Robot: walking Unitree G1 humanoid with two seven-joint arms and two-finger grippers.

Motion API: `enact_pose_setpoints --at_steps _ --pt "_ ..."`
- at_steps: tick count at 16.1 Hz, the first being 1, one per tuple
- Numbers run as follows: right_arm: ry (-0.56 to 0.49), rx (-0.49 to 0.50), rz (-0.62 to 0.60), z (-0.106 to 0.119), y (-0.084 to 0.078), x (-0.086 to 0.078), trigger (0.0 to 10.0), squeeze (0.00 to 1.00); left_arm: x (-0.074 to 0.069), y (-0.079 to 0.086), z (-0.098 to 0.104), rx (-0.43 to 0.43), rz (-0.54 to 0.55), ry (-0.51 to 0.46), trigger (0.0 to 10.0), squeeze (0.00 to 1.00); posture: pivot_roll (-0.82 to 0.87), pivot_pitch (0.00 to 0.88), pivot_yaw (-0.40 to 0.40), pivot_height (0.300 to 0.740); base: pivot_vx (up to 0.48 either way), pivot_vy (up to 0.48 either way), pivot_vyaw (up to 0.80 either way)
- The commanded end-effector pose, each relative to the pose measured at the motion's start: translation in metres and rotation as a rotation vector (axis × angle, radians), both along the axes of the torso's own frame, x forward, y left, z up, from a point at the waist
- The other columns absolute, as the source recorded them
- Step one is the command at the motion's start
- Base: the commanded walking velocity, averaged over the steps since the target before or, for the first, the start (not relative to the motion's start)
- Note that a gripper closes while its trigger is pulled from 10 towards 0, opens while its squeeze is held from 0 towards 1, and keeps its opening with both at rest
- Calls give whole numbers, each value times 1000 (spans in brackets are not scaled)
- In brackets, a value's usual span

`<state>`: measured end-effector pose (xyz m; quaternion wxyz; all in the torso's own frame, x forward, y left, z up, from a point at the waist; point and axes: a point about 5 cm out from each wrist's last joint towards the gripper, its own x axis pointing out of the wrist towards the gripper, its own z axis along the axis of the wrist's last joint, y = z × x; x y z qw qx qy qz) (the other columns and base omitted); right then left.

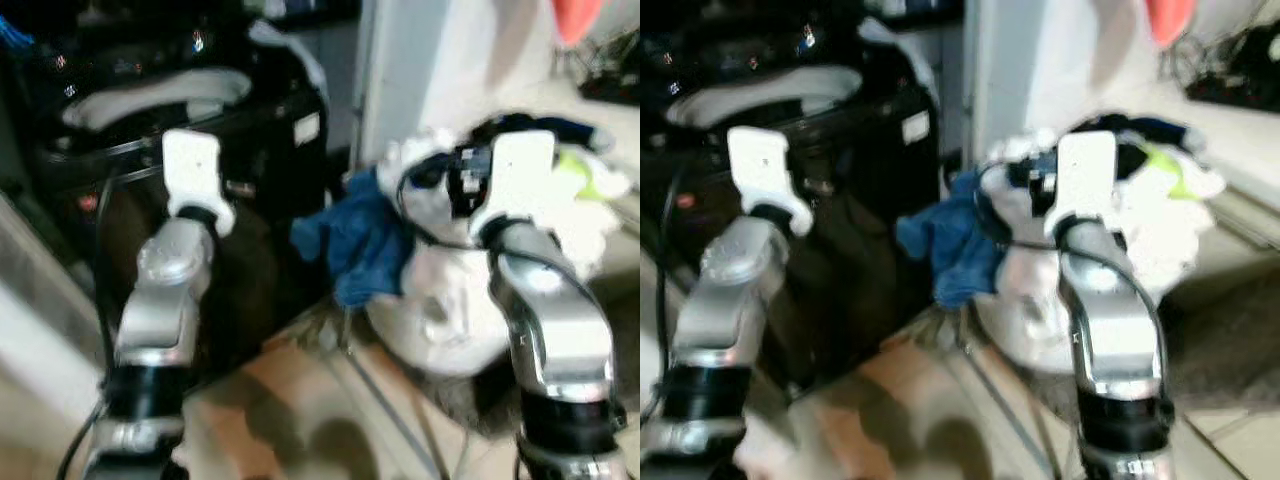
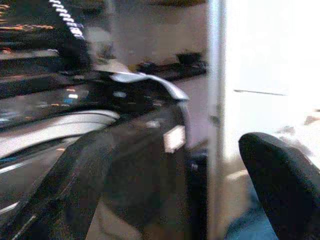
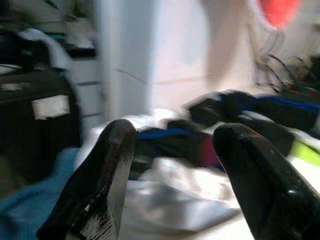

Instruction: Clothes washing

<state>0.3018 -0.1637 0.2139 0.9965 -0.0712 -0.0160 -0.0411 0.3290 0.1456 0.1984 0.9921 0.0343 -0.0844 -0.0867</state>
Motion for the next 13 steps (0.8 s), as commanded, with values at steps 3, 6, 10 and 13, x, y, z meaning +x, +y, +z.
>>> enact_pose_setpoints --at_steps 3,6,10,13 --pt "1 42 -11 1 0 1 10000 0 1 3 5 10 10 -9 10000 0 28 0 22 740 364 0 0" --pt "12 23 -32 0 -2 3 10000 0 1 3 4 0 11 -4 10000 0 26 0 22 740 365 0 -533" --pt "35 47 -57 -2 -5 9 10000 0 -1 -2 -3 21 -38 6 10000 0 28 0 22 740 92 0 0" --pt "48 45 -71 -4 -7 9 10000 0 -2 -3 -5 29 -39 13 10000 0 28 0 22 740 0 0 0"
